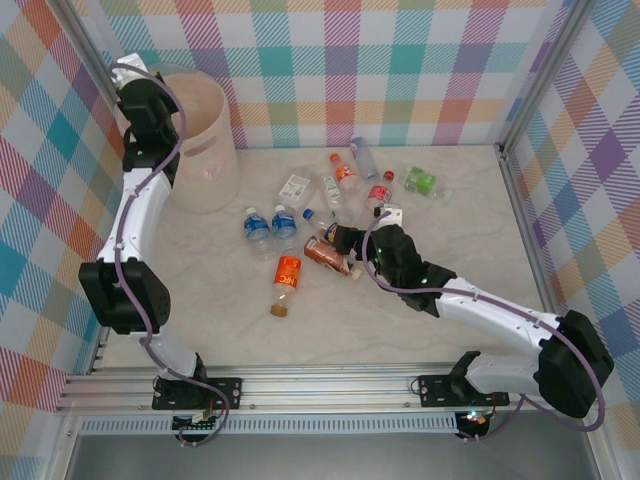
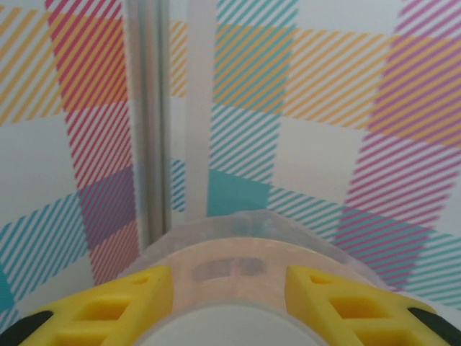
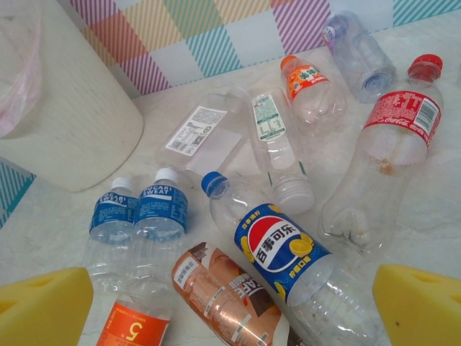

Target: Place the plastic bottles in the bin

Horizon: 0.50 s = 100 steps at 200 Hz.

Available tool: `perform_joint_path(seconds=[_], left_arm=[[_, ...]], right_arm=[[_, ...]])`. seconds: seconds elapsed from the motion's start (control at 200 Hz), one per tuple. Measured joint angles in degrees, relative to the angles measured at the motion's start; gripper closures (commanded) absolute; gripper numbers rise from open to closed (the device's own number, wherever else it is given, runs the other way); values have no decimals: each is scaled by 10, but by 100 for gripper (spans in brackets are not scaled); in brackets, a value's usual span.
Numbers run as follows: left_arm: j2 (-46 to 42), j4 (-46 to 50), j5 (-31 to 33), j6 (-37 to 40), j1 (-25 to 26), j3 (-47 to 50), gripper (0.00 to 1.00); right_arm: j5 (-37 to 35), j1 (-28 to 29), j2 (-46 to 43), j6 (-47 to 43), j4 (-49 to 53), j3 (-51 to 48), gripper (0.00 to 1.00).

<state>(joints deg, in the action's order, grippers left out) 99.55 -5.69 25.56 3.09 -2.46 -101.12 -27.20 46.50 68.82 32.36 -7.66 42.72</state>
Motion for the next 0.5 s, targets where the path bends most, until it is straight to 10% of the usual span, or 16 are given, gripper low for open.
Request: perform_joint_path(seconds=[0.32, 0.5], left_arm=[[106, 28, -4, 112, -18, -100, 51], [156, 68, 7, 153, -18, -148, 27]], right_arm=[[-11, 0, 0, 0, 4, 0, 0], [-25, 0, 0, 3, 14, 0, 0]])
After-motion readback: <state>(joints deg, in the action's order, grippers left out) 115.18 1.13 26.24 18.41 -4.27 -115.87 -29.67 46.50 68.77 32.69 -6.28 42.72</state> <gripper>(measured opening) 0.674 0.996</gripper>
